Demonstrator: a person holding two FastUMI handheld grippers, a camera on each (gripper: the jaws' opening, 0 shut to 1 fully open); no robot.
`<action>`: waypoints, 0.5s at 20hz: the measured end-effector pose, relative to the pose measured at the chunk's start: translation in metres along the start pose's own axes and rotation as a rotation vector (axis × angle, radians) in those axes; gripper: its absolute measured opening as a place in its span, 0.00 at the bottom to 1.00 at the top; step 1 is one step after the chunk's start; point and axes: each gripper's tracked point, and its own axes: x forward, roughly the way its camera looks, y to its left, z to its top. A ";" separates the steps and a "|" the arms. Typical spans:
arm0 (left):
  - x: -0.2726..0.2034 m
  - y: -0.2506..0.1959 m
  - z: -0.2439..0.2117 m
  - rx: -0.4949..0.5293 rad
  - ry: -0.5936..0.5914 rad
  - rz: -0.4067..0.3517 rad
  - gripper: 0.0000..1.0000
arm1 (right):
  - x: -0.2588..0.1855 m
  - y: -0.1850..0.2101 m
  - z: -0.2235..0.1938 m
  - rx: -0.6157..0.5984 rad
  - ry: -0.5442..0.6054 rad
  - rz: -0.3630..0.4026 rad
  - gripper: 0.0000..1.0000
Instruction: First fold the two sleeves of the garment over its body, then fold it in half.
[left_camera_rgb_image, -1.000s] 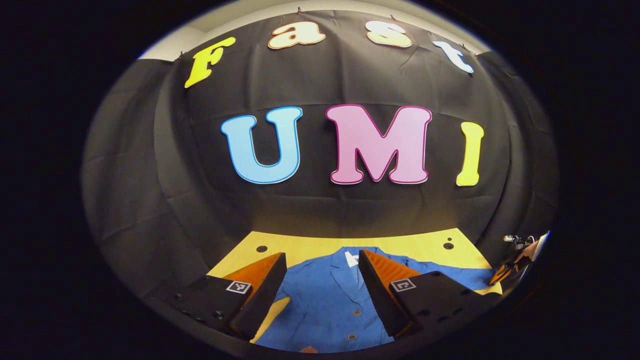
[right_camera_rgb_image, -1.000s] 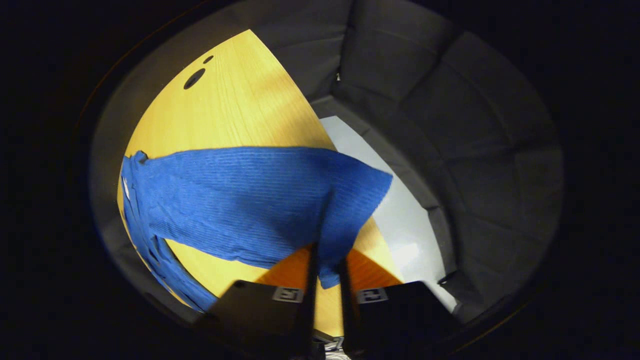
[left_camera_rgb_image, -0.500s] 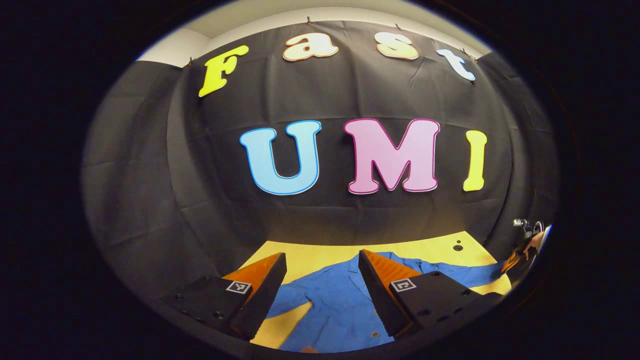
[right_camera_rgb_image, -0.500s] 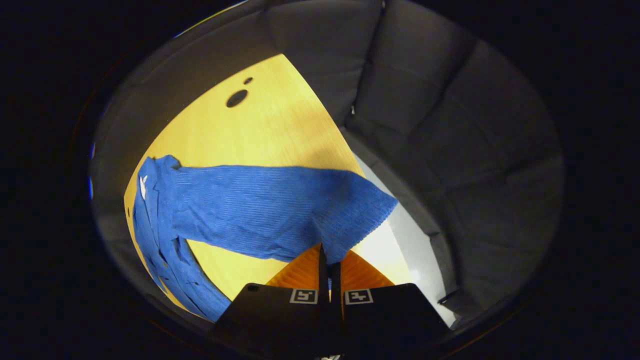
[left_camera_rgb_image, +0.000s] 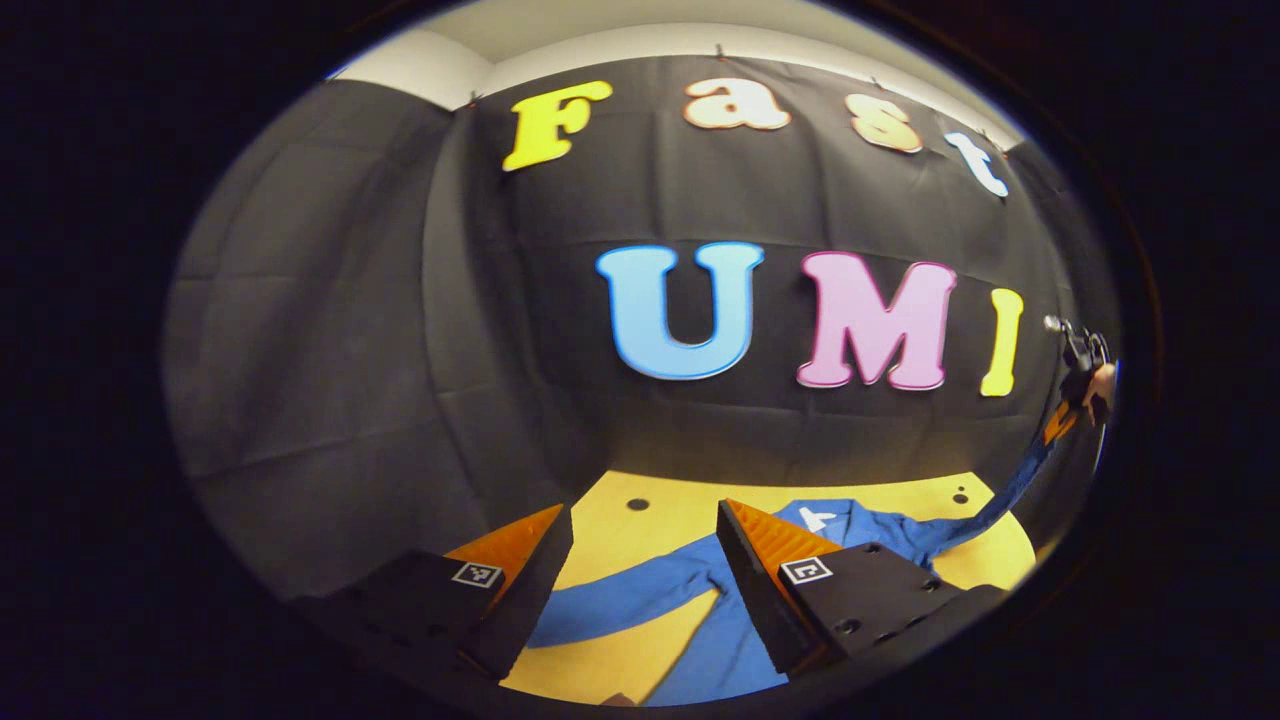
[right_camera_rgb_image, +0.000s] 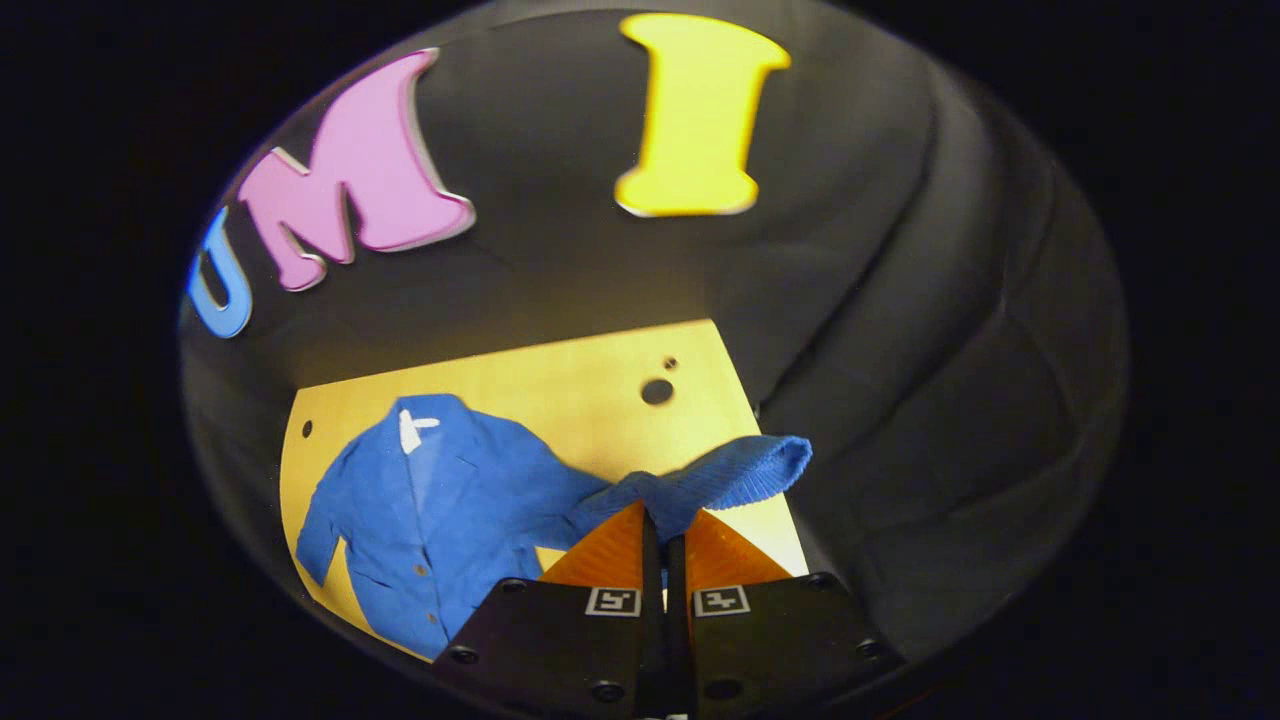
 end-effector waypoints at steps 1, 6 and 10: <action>-0.003 0.022 -0.011 -0.016 0.015 0.030 0.83 | -0.008 0.028 0.019 -0.045 -0.024 0.022 0.05; -0.025 0.117 -0.044 -0.068 0.059 0.223 0.84 | -0.001 0.208 0.015 -0.198 0.040 0.225 0.05; -0.058 0.161 -0.062 -0.075 0.095 0.363 0.83 | 0.035 0.336 -0.043 -0.188 0.205 0.421 0.04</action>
